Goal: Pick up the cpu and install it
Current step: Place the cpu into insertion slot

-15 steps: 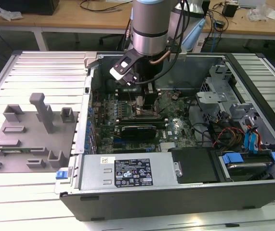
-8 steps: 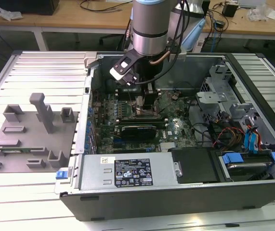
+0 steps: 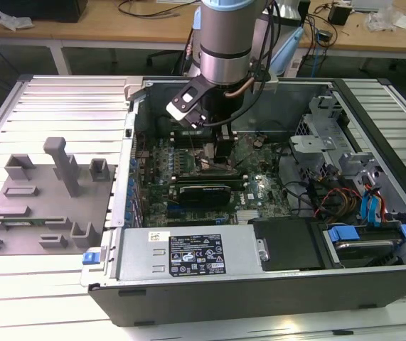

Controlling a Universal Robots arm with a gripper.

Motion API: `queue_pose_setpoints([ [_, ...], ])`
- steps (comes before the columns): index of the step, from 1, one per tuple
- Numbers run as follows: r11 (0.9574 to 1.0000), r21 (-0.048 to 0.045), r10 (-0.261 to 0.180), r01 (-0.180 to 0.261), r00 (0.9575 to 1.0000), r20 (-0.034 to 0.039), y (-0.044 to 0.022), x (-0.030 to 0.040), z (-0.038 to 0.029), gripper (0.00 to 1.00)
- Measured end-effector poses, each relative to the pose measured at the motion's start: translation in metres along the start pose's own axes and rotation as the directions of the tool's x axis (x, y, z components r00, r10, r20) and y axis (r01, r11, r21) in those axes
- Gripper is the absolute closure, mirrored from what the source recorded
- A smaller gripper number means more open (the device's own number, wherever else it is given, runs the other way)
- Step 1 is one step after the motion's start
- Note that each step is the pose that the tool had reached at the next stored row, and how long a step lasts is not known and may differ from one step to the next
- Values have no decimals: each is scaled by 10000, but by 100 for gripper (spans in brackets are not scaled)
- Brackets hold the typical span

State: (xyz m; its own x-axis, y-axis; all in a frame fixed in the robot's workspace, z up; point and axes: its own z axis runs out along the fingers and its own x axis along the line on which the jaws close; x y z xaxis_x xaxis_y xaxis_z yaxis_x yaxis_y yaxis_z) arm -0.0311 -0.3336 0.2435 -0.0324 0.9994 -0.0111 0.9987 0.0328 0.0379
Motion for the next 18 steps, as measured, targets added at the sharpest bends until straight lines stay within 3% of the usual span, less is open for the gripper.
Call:
queue_pose_setpoints([
  [13,10000,0,35,-35,10000,1,9,1,49,45],
  [18,10000,2,60,-60,10000,4,62,5,90,45],
])
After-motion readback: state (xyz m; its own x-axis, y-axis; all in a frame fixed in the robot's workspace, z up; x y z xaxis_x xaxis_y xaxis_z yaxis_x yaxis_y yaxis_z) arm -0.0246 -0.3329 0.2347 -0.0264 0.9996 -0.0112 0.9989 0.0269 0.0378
